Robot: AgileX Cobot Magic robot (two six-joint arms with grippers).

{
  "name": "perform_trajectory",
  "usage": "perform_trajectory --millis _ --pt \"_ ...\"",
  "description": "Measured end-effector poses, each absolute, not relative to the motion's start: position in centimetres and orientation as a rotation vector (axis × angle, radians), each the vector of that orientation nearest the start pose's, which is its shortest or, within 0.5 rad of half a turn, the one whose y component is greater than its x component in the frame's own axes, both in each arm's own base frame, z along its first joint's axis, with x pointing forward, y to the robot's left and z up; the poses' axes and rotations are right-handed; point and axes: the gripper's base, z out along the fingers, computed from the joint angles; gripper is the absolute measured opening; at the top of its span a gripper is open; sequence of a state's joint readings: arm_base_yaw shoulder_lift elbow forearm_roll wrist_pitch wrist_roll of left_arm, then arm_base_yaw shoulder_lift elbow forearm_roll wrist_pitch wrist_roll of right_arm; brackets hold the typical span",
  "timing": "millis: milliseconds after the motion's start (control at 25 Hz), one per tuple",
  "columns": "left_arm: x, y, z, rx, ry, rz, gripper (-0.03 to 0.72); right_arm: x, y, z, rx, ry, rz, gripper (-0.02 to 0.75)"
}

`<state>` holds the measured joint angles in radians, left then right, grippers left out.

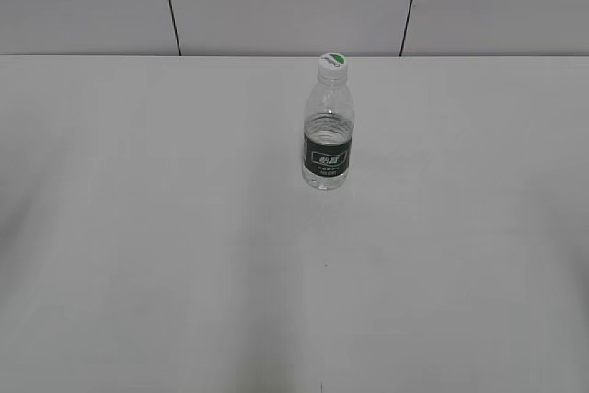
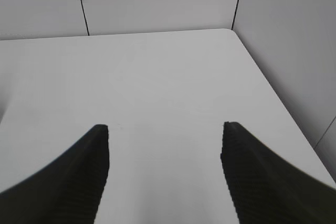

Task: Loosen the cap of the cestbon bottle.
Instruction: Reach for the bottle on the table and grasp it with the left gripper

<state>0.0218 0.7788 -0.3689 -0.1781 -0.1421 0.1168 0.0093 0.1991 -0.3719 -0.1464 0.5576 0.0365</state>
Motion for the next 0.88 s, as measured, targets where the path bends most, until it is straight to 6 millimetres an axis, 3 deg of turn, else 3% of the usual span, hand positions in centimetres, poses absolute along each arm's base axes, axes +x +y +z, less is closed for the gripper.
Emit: perform_trajectory --millis 520,880 --pt "21.4 0.6 23.7 0.000 1.764 0.065 0.508 5.5 -0.6 27.3 -0.038 1.872 -0.125 0.517" --pt "24.1 -1.0 20.3 0.177 1.750 -0.056 0.508 5.6 -0.6 27.1 -0.040 1.861 -0.123 0.517"
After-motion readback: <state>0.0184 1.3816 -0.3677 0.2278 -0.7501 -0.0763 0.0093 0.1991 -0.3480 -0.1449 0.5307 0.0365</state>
